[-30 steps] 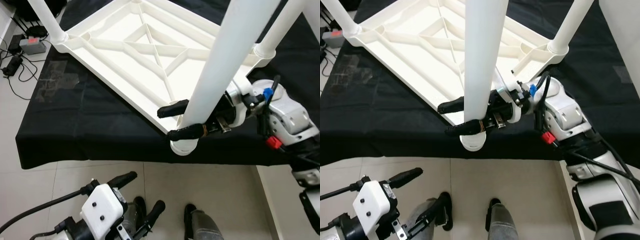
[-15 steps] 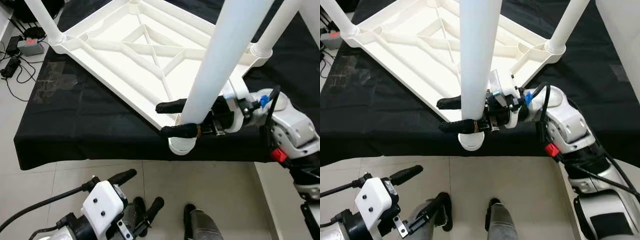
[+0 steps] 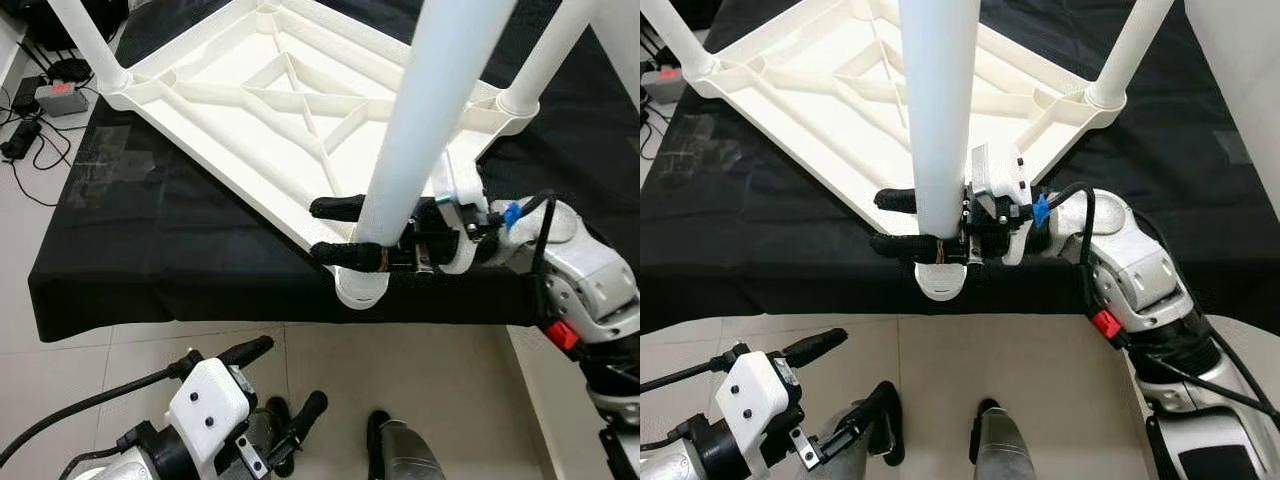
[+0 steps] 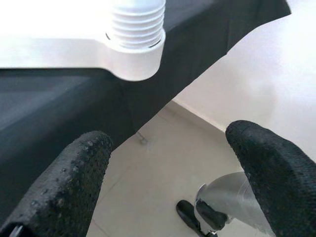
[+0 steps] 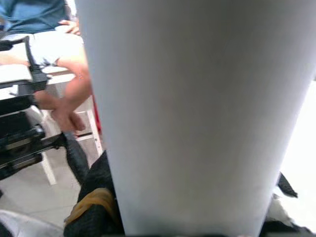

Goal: Building children table

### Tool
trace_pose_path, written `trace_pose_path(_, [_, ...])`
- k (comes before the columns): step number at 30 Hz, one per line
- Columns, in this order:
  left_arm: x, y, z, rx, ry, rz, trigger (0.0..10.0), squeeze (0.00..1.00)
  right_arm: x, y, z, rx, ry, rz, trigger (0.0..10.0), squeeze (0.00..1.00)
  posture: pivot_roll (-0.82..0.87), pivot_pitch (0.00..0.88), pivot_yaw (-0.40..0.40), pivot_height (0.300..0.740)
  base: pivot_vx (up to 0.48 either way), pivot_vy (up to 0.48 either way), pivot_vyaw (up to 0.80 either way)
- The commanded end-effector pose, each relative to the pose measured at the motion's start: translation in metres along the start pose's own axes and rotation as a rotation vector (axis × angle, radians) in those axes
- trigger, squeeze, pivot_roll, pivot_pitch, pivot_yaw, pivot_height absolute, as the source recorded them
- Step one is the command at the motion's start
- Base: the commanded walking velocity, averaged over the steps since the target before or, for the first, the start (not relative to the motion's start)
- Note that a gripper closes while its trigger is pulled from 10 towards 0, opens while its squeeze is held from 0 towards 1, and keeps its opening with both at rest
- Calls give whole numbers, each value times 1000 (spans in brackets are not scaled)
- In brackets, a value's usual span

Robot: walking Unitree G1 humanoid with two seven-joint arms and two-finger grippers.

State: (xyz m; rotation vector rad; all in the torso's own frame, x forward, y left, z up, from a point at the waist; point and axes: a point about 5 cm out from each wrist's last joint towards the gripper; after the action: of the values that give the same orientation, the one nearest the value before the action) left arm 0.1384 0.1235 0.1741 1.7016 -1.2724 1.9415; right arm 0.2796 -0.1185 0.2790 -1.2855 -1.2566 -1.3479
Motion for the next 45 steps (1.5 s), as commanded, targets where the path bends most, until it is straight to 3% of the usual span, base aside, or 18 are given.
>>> trace_pose_path(1, [-5,3,0,-5,-19,-5,10000,0,-23,0,2,-40,-79,80,10000,0,69,309,31,740,0,0,0])
trace_pose_path(6, [-5,3,1,-2,-15,-2,10000,0,-36,-5,15,-149,-55,143,10000,0,62,307,24,740,0,0,0])
trace_pose_path(15, [-6,2,1,-1,-13,-1,10000,0,-42,-5,12,-236,-46,167,10000,0,51,304,23,740,0,0,0])
trace_pose_path(26, [-7,2,4,0,-7,6,10000,0,-50,-16,8,-385,-11,211,10000,0,39,300,26,740,0,0,0])
trace_pose_path(34, [-9,-1,4,0,-6,10,10000,0,-54,-32,20,-537,50,218,10000,0,27,298,28,740,0,0,0])
trace_pose_path(45, [-11,-3,6,0,-5,14,10000,0,-58,-51,37,-638,67,221,10000,0,17,292,31,740,0,0,0])
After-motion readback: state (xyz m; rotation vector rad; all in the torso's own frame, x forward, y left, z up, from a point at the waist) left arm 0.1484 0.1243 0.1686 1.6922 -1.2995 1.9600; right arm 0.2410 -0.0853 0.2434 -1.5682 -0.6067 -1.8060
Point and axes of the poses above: a point about 5 cm out from each wrist's last joint towards the gripper, its own z axis pointing out of the wrist towards the gripper, its own x axis along the axis of the wrist's last joint, y = z × x, and after that the axes turned 15 degrees about z, right-handed
